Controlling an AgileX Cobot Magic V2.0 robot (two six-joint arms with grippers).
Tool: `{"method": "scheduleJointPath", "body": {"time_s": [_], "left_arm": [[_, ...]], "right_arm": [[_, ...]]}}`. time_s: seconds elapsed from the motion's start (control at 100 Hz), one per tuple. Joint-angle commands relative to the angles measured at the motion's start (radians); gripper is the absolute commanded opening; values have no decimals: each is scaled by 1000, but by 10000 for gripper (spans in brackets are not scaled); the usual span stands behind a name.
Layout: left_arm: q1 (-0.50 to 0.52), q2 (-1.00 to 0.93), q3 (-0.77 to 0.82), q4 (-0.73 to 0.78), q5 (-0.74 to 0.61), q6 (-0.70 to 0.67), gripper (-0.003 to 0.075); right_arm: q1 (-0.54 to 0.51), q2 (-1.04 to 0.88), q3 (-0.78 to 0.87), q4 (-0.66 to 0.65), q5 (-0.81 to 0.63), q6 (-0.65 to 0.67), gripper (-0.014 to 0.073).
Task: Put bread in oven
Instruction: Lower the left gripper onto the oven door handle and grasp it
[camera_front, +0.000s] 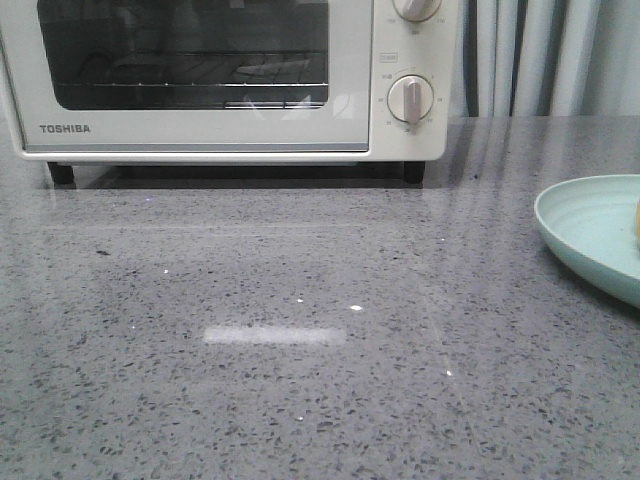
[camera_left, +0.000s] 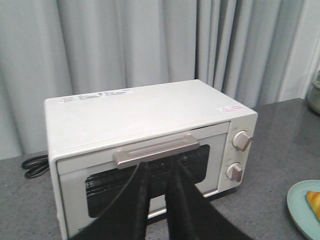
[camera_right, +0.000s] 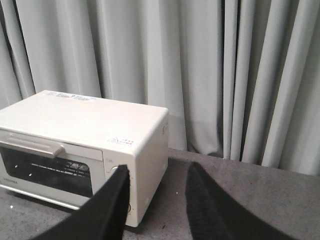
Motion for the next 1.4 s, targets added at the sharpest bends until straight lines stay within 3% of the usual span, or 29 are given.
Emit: {"method": "scheduleJointPath", "body": {"time_s": [0.0, 0.22, 0.65, 0.86, 1.17, 1.39], "left_arm": [[-17, 52, -47, -93, -68, 41, -20], [-18, 202, -96, -236, -64, 167, -20], [-22, 462, -110, -658, -97, 636, -20], [-76, 531, -110, -830, -130, 842, -20], [-228, 605, -102, -871, -316, 970, -20], [-247, 614, -37, -952, -384, 1089, -20]], "right_arm": [[2, 27, -31, 0, -60, -34, 234], [2, 30, -32, 0, -64, -38, 234], [2, 30, -32, 23, -64, -38, 234], [2, 30, -32, 23, -64, -38, 234], [2, 30, -32, 23, -64, -39, 234], [2, 30, -32, 23, -61, -39, 234]]}}
